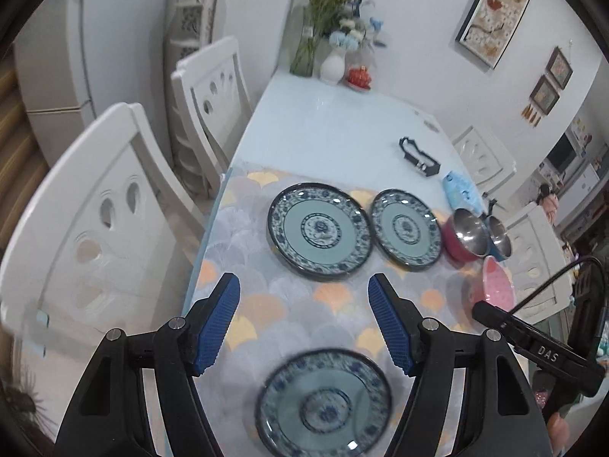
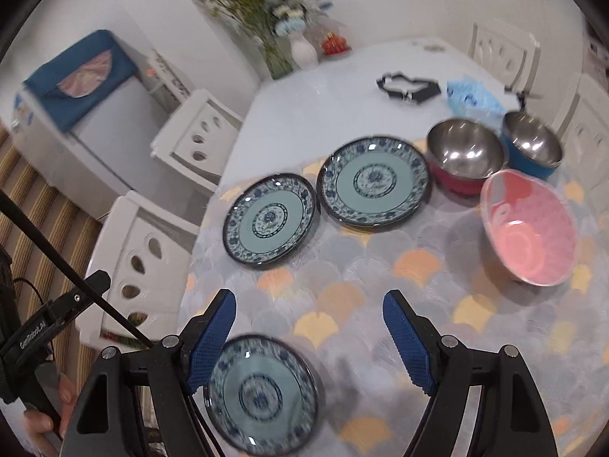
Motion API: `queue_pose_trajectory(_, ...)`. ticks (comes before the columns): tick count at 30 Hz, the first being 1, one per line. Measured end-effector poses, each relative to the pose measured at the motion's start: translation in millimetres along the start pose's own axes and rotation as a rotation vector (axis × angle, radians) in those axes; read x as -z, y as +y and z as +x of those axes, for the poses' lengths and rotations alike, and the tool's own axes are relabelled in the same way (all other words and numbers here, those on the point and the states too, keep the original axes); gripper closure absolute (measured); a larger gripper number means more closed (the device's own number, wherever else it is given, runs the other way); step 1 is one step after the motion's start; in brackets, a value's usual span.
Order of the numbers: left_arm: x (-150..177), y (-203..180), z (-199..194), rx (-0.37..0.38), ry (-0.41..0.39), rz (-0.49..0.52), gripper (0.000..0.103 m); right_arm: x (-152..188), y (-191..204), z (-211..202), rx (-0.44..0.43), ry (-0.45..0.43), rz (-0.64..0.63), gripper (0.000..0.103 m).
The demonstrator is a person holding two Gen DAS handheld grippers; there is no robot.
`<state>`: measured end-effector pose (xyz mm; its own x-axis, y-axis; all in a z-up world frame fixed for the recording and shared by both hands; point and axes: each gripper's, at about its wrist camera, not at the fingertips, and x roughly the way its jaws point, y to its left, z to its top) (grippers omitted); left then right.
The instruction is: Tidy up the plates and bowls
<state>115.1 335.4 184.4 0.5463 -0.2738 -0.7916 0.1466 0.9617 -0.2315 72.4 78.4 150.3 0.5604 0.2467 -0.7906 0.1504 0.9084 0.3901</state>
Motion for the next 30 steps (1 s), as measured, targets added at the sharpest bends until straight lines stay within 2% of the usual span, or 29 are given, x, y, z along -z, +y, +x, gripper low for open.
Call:
queue_pose_trajectory(7,-30,15,86,-0.031,0.092,0.043,0.034,-14,5,84,0.028,0.137,0.091,0.029)
queue_pose_trajectory(16,-55,41,165,0.049,0.157,-0.043,0.040,-33,9,138,0.099,0.174,0.092,0.033)
queue_pose_trajectory(22,-67,49,205,0.098,0.204,-0.047,0.060,-52,12,171,0.112,0.187,0.072,0.042)
queue_pose_trajectory(25,-71,50,220,0.117,0.207,-0.040,0.066,-57,12,186,0.105,0.197,0.057,0.046)
queue_pose_trajectory(26,-71,51,223,0.124,0.206,-0.041,0.072,-58,12,191,0.095,0.200,0.052,0.049)
queue_pose_trajectory(30,-73,54,234,0.162,0.208,-0.046,0.074,-60,12,202,0.080,0.207,0.034,0.056)
